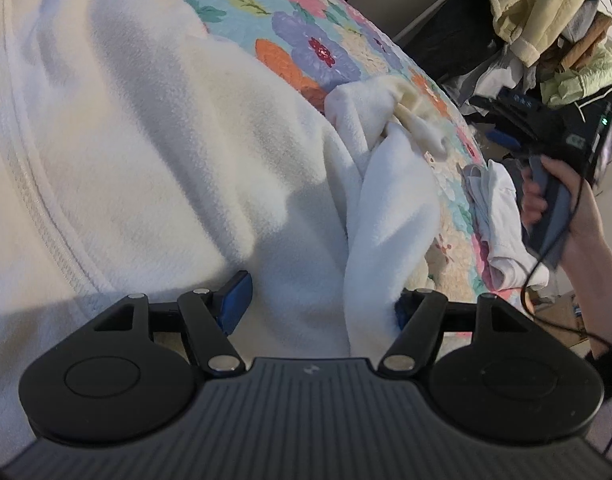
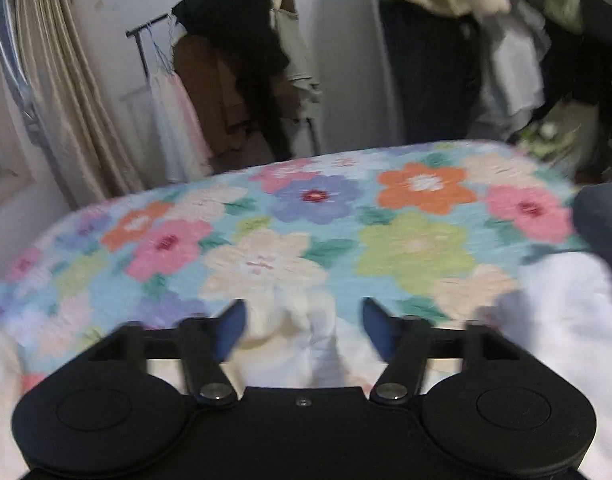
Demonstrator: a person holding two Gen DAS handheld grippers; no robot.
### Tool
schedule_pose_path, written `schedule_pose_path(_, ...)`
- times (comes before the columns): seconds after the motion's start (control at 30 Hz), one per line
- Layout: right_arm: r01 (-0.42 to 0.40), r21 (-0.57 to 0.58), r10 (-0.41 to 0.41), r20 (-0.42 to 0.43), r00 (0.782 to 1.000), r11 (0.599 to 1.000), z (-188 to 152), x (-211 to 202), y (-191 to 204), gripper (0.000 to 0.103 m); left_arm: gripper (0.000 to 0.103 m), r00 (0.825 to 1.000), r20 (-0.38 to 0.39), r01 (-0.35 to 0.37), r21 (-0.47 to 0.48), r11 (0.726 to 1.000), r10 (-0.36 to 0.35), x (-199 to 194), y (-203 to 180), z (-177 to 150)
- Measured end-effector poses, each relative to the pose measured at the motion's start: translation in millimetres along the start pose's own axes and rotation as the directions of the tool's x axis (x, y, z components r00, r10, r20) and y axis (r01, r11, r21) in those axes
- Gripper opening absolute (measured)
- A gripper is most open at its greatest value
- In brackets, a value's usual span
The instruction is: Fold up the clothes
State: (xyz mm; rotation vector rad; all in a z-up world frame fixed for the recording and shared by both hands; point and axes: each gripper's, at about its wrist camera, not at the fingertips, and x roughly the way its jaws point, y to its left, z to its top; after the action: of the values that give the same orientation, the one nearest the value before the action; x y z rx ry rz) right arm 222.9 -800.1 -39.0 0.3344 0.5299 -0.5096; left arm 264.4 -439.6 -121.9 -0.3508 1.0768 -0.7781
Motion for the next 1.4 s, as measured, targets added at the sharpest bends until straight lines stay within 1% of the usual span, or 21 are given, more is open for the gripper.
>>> schedule_pose_path(0.07,-0.007,0.082,0.012,-0.063,0.998,0.997,-14.5,-6.7,-12.8,0.079,0.07,1.0,0.003,-0.014,0.016,1.0,0.014,0.2,-3.5,-0.6)
schedule_pose_path(0.13,-0.077,0.212,0.113,-0.164,0.98,0.974,-30.0,-4.6,-28.6,0.079,0.072,1.0,0.006,-0.025,0.035,0.999,0.025,0.7,-7.4,-1.7)
schedule_pose_path(0.17,-0.113,0.29,0.178,-0.207,0.962,0.95,-40.0,-0.9,-36.1,0.079,0.072,0.999,0.008,-0.034,0.048,0.998,0.034,0.9,-9.8,-2.3)
schedule_pose_path(0.23,-0.175,0.467,0.327,-0.268,0.906,0.867,-64.8,8.4,-47.7,0.079,0.07,0.998,0.019,-0.053,0.092,0.994,0.052,1.0,-16.6,-4.4)
schedule_pose_path(0.3,-0.213,0.599,0.455,-0.286,0.844,0.772,-87.9,19.2,-50.1,0.079,0.052,0.996,0.05,-0.084,0.142,0.986,0.078,-1.1,-24.8,-5.6)
schedule_pose_path(0.37,-0.238,0.666,0.532,-0.279,0.8,0.707,-103.4,29.4,-44.8,0.081,0.024,0.995,0.068,-0.08,0.167,0.983,0.069,-4.0,-29.7,-4.8)
schedule_pose_path(0.4,-0.255,0.672,0.553,-0.274,0.787,0.695,-107.6,34.4,-39.9,0.083,0.02,0.996,0.076,-0.057,0.175,0.983,0.044,-5.7,-31.5,-4.5)
schedule_pose_path(0.47,-0.308,0.61,0.549,-0.254,0.796,0.73,-105.8,39.8,-25.6,0.081,0.014,0.996,0.087,-0.033,0.198,0.98,0.016,-8.4,-36.5,-6.5)
schedule_pose_path(0.5,-0.34,0.554,0.534,-0.233,0.813,0.76,-102.3,39.8,-17.9,0.051,0.014,0.996,0.094,-0.027,0.213,0.977,0.007,-9.6,-40.0,-8.0)
schedule_pose_path(0.53,-0.376,0.478,0.52,-0.213,0.827,0.794,-96.7,38.8,-8.8,0.013,0.014,0.994,0.106,-0.006,0.227,0.974,-0.019,-10.9,-44.0,-9.2)
schedule_pose_path(0.57,-0.394,0.404,0.501,-0.202,0.842,0.826,-89.0,37.8,-1.0,0.013,0.014,0.992,0.117,0.017,0.241,0.97,-0.047,-12.2,-48.1,-10.4)
schedule_pose_path(0.63,-0.4,0.242,0.438,-0.131,0.889,0.884,-65.2,22.4,9.4,0.012,0.016,0.984,0.145,0.064,0.259,0.964,-0.105,-15.1,-56.2,-12.1)
schedule_pose_path(0.7,-0.345,0.065,0.348,-0.043,0.936,0.936,-32.2,0.2,10.1,0.012,0.041,0.974,0.18,0.099,0.222,0.97,-0.14,-18.1,-57.9,-11.7)
schedule_pose_path(0.73,-0.303,-0.022,0.303,0.006,0.953,0.953,-15.5,-11.1,9.9,0.012,0.059,0.973,0.184,0.094,0.221,0.971,-0.136,-18.8,-57.8,-11.7)
schedule_pose_path(0.77,-0.254,-0.107,0.261,0.06,0.964,0.961,1.2,-22.3,9.7,0.011,0.062,0.974,0.186,0.088,0.221,0.971,-0.131,-19.5,-57.8,-11.9)
schedule_pose_path(0.87,-0.128,-0.211,0.16,0.139,0.977,0.969,38.8,-38.5,-8.4,0.011,0.062,0.981,0.162,0.069,0.206,0.976,-0.103,-16.3,-54.0,-10.9)
schedule_pose_path(1.0,-0.006,-0.293,0.056,0.163,0.985,0.956,53.8,-26.3,-23.7,0.01,0.062,0.994,0.081,0.062,0.17,0.984,-0.077,0.1,-46.8,-11.9)
schedule_pose_path(1.13,0.042,-0.471,0.018,0.122,0.992,0.881,36.5,15.1,-8.6,0.015,0.063,0.999,0.038,-0.033,0.249,0.968,0.025,12.4,-55.9,-17.3)
schedule_pose_path(1.27,0.13,-0.445,-0.141,0.009,0.99,0.886,32.1,42.9,-6.1,0.02,0.066,0.998,0.018,-0.068,0.296,0.953,0.066,18.4,-62.6,-21.0)
schedule_pose_path(1.33,0.122,-0.328,-0.133,-0.013,0.991,0.937,30.8,29.5,-17.1,0.04,0.068,0.998,0.016,-0.068,0.303,0.95,0.067,18.4,-64.4,-21.5)
schedule_pose_path(1.4,0.05,-0.192,-0.057,-0.031,0.998,0.98,23.5,2.4,-32.5,0.058,0.068,0.998,0.012,-0.059,0.301,0.952,0.058,17.1,-65.4,-21.5)
